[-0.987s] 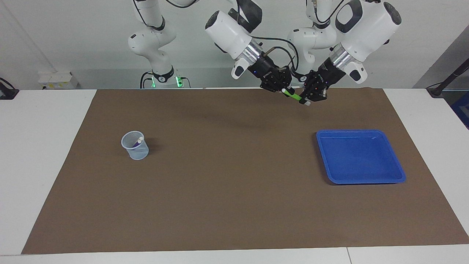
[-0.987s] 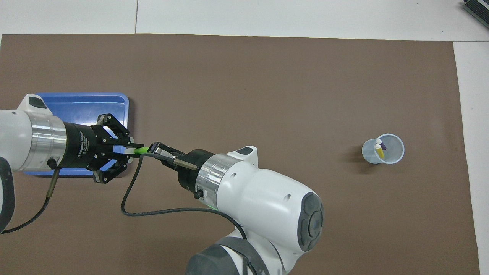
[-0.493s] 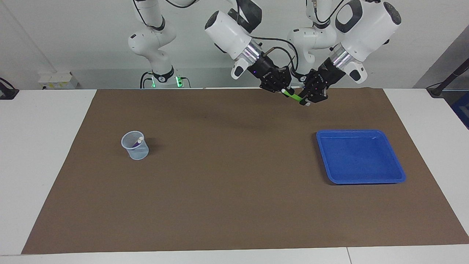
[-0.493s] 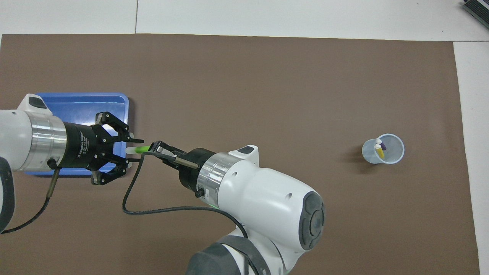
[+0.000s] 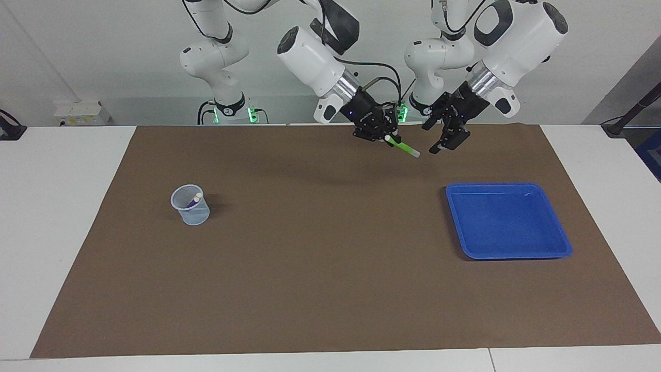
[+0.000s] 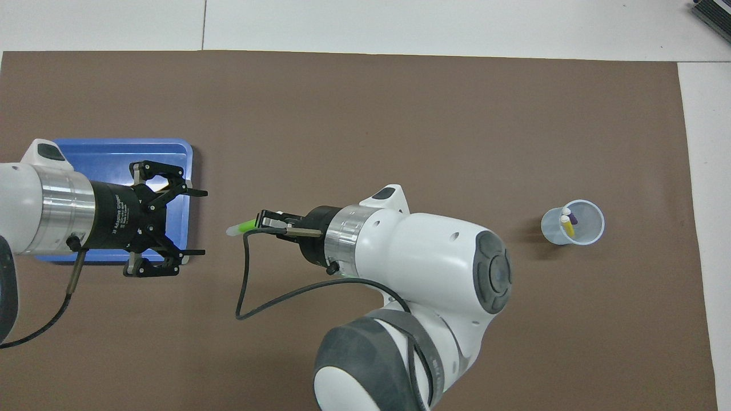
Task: Transfer and insert pens with both arms
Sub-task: 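Open the left gripper and pull the pen away with the right gripper, then carry the green pen to the white cup with the right gripper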
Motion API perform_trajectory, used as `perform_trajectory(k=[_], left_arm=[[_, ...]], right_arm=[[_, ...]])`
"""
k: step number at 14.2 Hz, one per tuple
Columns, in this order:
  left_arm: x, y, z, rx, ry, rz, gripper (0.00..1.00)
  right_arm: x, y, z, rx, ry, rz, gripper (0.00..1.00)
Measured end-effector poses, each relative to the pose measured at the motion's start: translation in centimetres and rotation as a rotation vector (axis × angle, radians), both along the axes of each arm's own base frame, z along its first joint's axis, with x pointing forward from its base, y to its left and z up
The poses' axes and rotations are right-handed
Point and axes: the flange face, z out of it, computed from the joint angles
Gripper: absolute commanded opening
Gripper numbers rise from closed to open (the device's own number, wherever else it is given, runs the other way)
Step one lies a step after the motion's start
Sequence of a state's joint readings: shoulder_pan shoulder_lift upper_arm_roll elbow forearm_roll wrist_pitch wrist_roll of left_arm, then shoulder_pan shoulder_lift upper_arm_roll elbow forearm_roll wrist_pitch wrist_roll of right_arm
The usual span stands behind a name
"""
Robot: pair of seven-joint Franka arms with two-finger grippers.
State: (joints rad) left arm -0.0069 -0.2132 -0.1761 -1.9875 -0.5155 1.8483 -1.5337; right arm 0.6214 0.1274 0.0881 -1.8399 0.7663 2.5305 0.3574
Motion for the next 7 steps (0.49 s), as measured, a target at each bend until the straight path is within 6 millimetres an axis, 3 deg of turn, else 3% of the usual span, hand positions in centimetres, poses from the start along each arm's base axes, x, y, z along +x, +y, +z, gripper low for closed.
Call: perform_trajectory(k=[3,5,7], left_arm=[[-0.1,1.1,-0.5,0.005,-0.080,-0.192,0.82],[-0.4,4.4,-1.3,0.005,-0.142,-0.354,0.81],[-1.0,8.0,-1.6,0.009,-0.187,-0.490,0.81]], right_arm=[[2.1,-4.1,-0.4,-0.150,-0.036,0.138,0.00],[3.0,-7.6,-0.2,-0.236,-0.052,0.250,0.00],[4.2,-12.5,-0.1,-0.336,-0.067,0.369,0.00]])
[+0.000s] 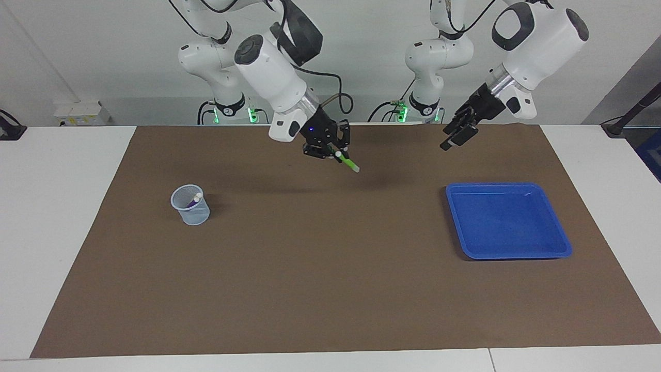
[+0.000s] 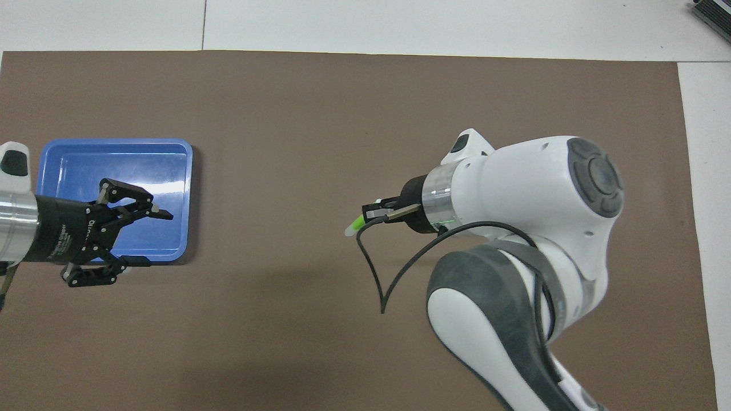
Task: Transfer and insert pens with both arms
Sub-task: 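Carry the green pen to the white cup with the right gripper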
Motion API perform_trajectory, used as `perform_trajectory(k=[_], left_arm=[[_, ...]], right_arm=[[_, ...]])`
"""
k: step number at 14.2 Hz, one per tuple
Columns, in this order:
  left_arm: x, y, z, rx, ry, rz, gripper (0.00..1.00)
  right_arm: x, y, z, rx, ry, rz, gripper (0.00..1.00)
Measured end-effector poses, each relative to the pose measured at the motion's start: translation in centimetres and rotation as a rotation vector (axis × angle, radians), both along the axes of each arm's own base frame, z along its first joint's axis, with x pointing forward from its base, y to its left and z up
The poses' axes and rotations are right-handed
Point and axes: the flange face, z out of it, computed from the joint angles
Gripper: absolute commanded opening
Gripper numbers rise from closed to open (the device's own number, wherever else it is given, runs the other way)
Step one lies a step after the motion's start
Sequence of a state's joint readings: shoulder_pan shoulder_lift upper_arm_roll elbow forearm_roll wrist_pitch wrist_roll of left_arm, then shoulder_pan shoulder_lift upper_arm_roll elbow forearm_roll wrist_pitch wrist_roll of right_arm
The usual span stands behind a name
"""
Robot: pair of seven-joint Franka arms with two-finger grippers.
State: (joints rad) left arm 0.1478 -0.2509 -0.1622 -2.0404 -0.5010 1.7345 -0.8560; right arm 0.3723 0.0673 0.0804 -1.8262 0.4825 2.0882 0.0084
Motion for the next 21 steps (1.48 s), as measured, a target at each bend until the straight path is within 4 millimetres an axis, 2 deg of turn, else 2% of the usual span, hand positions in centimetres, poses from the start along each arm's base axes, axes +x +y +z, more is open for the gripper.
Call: perform_trajectory(k=[2,5,8,12,14,16,20,21], left_arm=[[-0.4,2.5,-0.1,0.035,-0.039,-0.107,0.81],[-1.0,4.5,-0.5,0.114,-0.067,-0.277,0.81],[-1.2,6.1,-0.9,0.213,-0.100,-0.475,0.81],[-1.3,9.8,-0.6,0.287,-0.155,-0.709,0.81],[-1.0,10.9,0.3,0.337,-0.180,-0.775,0.84],[-0.4,10.9,1.4,0.383,-0.200,-0.807,1.00],[1.8,10.9,3.6,0.420,-0.247,-0.821,1.00],[2.2,11.0,3.9,0.434,-0.247,-0.827,1.00]], right_arm=[[1.0,-5.9,0.0,-0.112,-0.010,0.133,0.00],[1.8,-13.6,0.0,-0.301,-0.039,0.381,0.00],[2.3,-18.5,0.2,-0.486,-0.071,0.628,0.00],[3.0,-24.2,0.0,-0.563,-0.073,0.766,0.00],[3.1,-26.0,-0.9,-0.568,-0.082,0.781,0.00],[2.8,-26.5,-2.9,-0.575,-0.112,0.781,0.00],[1.2,-26.1,-6.4,-0.576,-0.128,0.795,0.00],[1.0,-26.3,-6.9,-0.576,-0.127,0.793,0.23]])
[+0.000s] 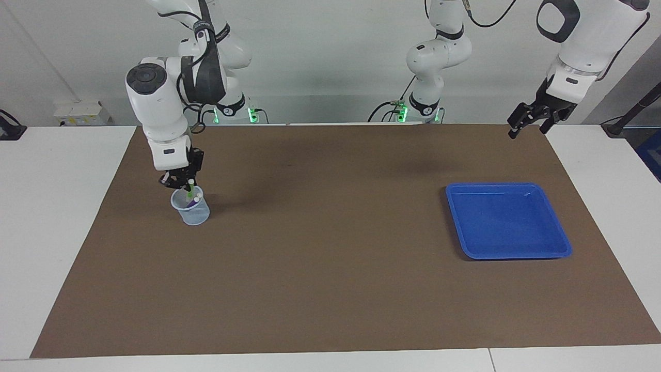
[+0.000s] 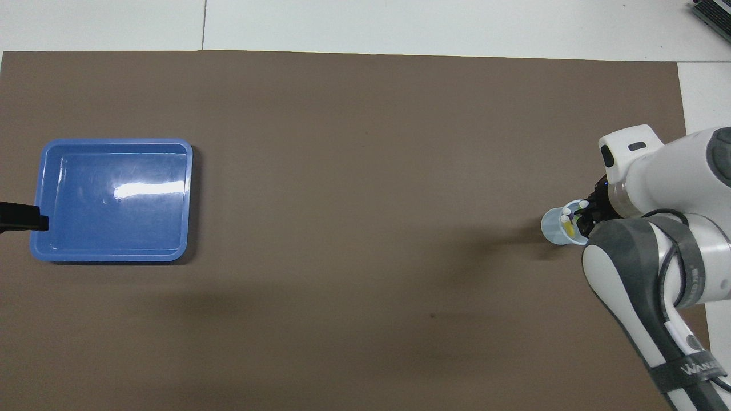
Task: Transfer and insert pens with both arms
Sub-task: 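Carry the green pen to the white cup with the right gripper, then lower the green pen into the cup and open the right gripper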
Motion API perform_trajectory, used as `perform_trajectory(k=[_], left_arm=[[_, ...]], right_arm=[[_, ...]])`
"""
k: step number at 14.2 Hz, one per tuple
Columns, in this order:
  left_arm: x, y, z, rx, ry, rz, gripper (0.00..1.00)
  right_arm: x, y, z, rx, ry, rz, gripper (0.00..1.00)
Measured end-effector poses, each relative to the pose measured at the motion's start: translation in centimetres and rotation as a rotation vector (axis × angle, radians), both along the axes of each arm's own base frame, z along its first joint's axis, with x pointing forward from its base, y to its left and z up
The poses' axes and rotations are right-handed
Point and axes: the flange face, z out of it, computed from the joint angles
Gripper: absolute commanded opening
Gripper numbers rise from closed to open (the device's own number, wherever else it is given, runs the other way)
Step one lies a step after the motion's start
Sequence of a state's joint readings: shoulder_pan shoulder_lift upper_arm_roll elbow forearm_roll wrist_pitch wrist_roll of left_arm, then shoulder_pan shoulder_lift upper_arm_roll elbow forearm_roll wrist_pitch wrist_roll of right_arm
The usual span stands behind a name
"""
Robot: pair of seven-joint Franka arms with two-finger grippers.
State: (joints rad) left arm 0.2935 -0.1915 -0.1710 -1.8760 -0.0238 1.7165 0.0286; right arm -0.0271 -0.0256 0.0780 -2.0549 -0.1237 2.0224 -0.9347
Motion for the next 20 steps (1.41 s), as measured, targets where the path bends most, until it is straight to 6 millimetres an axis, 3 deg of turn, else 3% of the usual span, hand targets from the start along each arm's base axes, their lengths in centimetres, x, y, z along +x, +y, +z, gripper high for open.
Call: perform_trajectory(k=[2,7,15,20], left_arm=[[0.5,-0.2,0.3,0.019,-0.006,-0.011,1.00],[1.1,-0.7,0.2,0.023,-0.015,-0.027,1.00],[3.7,-1.5,1.3,0.002,-0.020,-0.064,1.00],[5.6,-1.7,1.2,0.002,0.015,-0.069,1.00]], right_arm=[[-0.3,-0.6,-0.5,0.000,0.003,-0.010,0.97],[-0.4,-1.4,-0.2,-0.001,0.005,-0.025,1.00],[-0.1,-0.7,3.4,0.005,-0.057,-0.030,1.00],[0.2,1.8,7.0,0.084,-0.063,-0.318,1.00]])
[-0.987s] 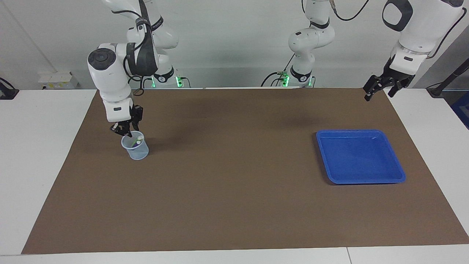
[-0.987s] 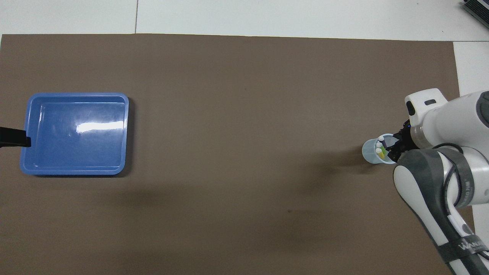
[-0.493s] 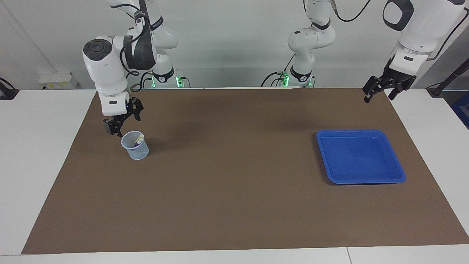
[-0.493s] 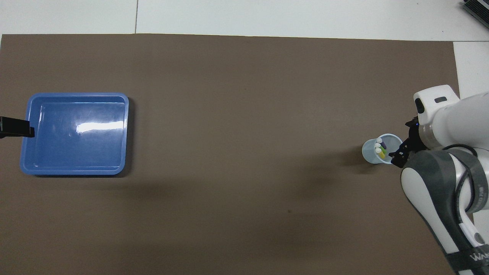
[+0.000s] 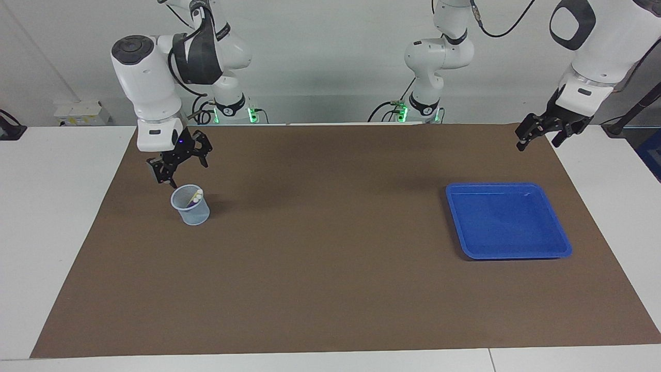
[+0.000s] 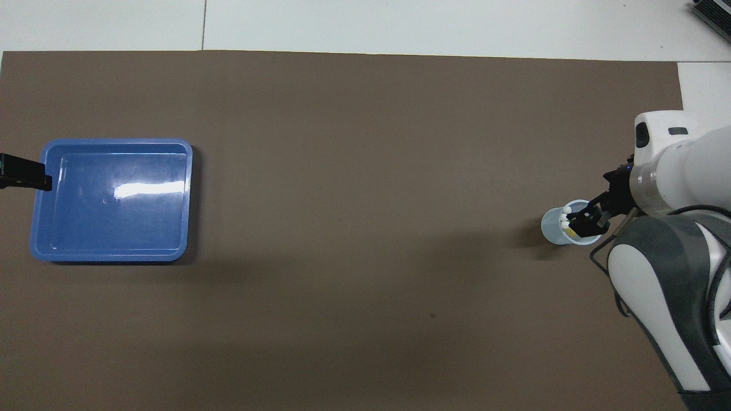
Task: Transfer and insert pens with both arms
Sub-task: 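Lower the green pen into the cup and open the right gripper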
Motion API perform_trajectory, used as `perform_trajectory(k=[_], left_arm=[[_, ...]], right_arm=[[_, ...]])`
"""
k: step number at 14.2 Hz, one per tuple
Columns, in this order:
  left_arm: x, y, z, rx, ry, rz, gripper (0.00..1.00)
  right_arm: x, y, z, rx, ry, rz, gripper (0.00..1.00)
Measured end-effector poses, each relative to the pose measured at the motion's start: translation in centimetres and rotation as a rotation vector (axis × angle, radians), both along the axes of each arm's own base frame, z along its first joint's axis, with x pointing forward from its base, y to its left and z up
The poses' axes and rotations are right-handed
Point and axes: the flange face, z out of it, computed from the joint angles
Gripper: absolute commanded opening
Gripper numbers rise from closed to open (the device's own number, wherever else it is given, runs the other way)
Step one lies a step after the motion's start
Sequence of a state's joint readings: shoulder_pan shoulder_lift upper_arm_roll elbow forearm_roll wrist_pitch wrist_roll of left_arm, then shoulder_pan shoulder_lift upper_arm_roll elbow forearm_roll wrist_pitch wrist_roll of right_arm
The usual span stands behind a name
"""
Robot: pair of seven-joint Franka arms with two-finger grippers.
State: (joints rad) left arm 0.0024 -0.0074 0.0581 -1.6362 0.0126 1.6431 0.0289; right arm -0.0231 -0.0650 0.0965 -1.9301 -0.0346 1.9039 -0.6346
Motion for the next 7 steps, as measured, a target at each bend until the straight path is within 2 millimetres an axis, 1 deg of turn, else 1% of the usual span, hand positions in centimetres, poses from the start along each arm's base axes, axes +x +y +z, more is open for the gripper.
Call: perform_trajectory(k=[2,4,7], left_arm=[[0.5,-0.2,-0.5,0.000,0.012,-0.003,1.00],[0.9,-0.9,-1.1,0.000,0.023,-0.016,1.00],[1.4,-3.4,-1.9,0.000,0.034,-0.060,1.00]], right_arm=[[0.0,1.4,1.5,0.001,0.017,-0.073,1.00],[0.3,2.5,2.4,0.006,0.010,-0.107,1.00],[1.1,2.5,2.8,0.010,0.023,-0.182,1.00]])
